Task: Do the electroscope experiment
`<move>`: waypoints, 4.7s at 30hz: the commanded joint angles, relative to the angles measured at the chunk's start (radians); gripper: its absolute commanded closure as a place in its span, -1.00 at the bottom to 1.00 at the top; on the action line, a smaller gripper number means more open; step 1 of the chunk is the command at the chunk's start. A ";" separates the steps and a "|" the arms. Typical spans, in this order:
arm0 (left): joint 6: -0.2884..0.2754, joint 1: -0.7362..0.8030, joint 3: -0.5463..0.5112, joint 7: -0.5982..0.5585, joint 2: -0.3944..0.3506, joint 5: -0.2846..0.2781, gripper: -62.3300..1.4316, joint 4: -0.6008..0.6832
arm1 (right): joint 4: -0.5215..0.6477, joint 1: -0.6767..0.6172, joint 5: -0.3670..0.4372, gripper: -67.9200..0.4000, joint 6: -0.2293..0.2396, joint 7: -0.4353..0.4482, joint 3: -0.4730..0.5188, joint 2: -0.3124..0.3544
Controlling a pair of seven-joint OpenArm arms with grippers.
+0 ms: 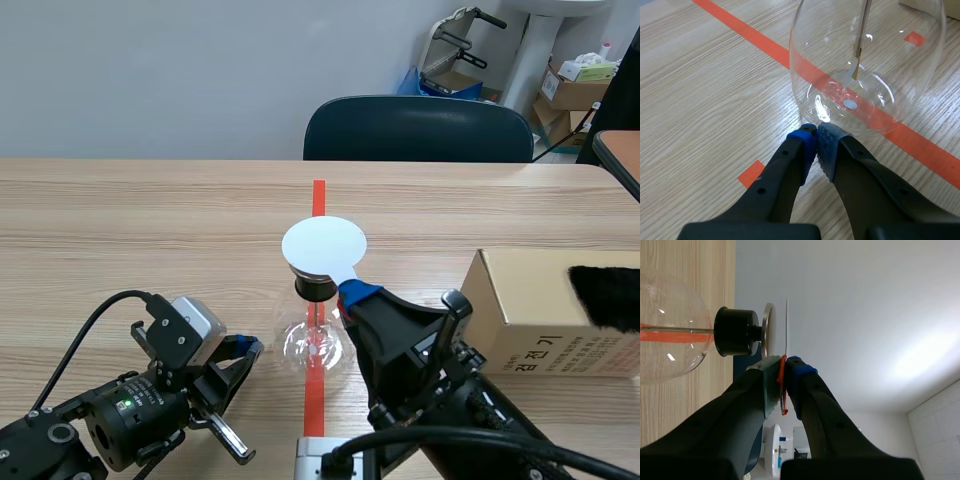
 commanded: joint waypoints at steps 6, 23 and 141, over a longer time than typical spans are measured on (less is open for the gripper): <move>-0.002 -0.003 -0.004 -0.014 0.003 -0.006 0.82 0.019 | 0.013 0.007 -0.001 0.94 -0.010 -0.001 0.003 0.013; -0.002 -0.003 -0.004 -0.014 0.003 -0.006 0.82 0.019 | 0.013 0.007 -0.001 0.94 -0.010 -0.001 0.003 0.013; -0.002 -0.003 -0.004 -0.014 0.006 -0.006 0.82 0.019 | 0.013 0.007 -0.001 0.94 -0.011 0.040 0.003 0.013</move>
